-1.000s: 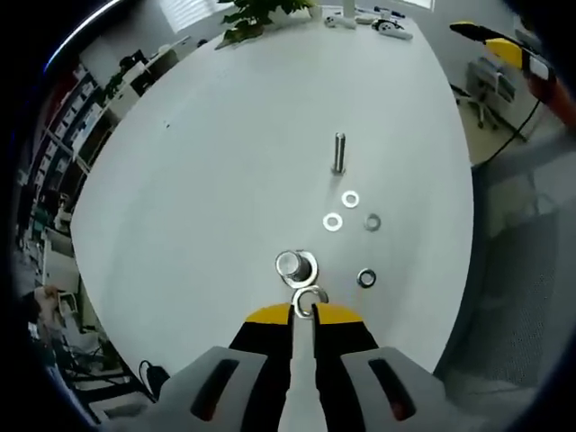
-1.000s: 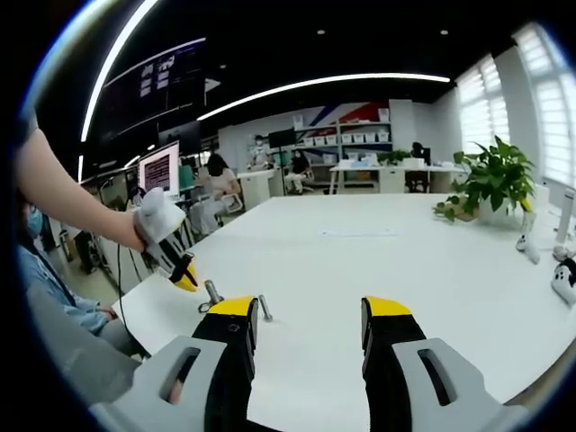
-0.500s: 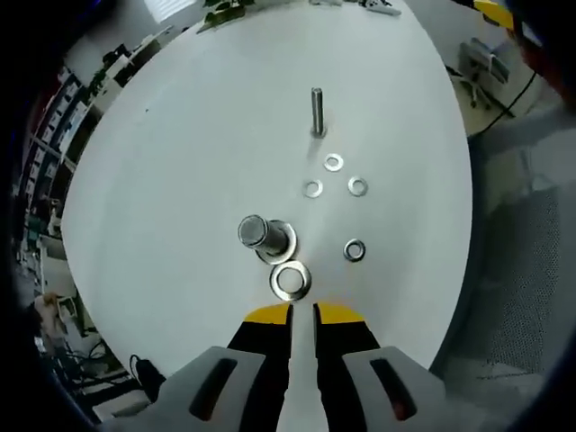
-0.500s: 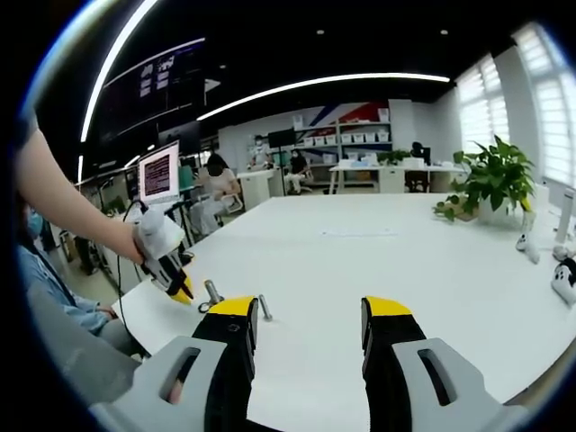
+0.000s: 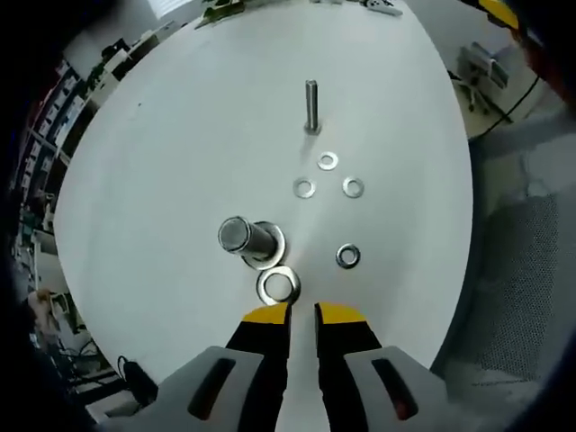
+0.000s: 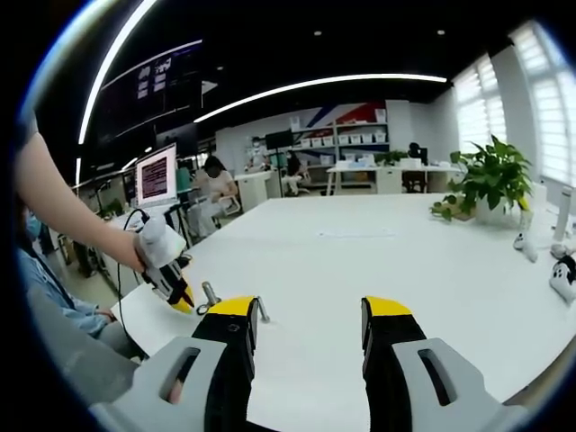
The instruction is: Place the washer onto the threaded stud by aligning its center hole with the stud, sliding it down to the base, and recovering from edge contact or off-axis alignment until the washer reaches the visible bottom stop.
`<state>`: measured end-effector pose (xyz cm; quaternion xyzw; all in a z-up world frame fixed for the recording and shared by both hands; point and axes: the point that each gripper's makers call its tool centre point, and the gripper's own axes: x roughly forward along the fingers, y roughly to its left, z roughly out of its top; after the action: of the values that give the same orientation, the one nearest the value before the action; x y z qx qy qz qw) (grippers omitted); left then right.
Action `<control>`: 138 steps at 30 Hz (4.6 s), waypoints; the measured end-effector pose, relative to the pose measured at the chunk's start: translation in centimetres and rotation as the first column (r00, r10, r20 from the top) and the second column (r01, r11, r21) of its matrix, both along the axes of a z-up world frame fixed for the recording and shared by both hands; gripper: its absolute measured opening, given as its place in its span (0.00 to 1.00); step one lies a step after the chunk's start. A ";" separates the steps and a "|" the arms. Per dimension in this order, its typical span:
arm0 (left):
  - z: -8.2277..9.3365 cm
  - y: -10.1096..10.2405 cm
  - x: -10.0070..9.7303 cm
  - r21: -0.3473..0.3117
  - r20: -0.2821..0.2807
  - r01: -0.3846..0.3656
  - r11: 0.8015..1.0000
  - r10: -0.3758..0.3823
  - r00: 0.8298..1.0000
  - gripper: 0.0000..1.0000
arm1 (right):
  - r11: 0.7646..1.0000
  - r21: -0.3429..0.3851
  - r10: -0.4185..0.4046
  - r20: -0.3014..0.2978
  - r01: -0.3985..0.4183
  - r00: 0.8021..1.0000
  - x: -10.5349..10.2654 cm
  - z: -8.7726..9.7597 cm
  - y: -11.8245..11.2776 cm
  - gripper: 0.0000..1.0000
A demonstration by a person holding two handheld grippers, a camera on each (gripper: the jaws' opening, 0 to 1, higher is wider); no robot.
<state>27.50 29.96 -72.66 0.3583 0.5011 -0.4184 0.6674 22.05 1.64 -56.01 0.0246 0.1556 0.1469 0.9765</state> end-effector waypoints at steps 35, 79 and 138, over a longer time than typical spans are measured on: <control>-1.9 -1.1 0.9 -0.015 -0.046 0.003 1.000 -0.004 0.999 0.07 | 1.000 -0.024 -0.004 -0.012 0.003 1.000 0.0 -0.4 -0.2 0.49; -2.0 0.2 0.2 0.047 -0.123 0.025 0.999 -0.019 0.992 0.03 | 0.998 -0.049 0.031 -0.029 -0.032 0.999 0.4 -1.0 0.5 0.49; 0.0 0.1 0.3 -0.090 0.079 -0.017 0.996 0.024 0.997 0.01 | 0.998 -0.053 0.033 -0.044 -0.036 0.998 0.3 -1.4 0.6 0.48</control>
<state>27.84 30.06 -72.65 0.3395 0.4587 -0.4188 0.7064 22.33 2.25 -57.42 -0.0014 0.1809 0.1589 0.9706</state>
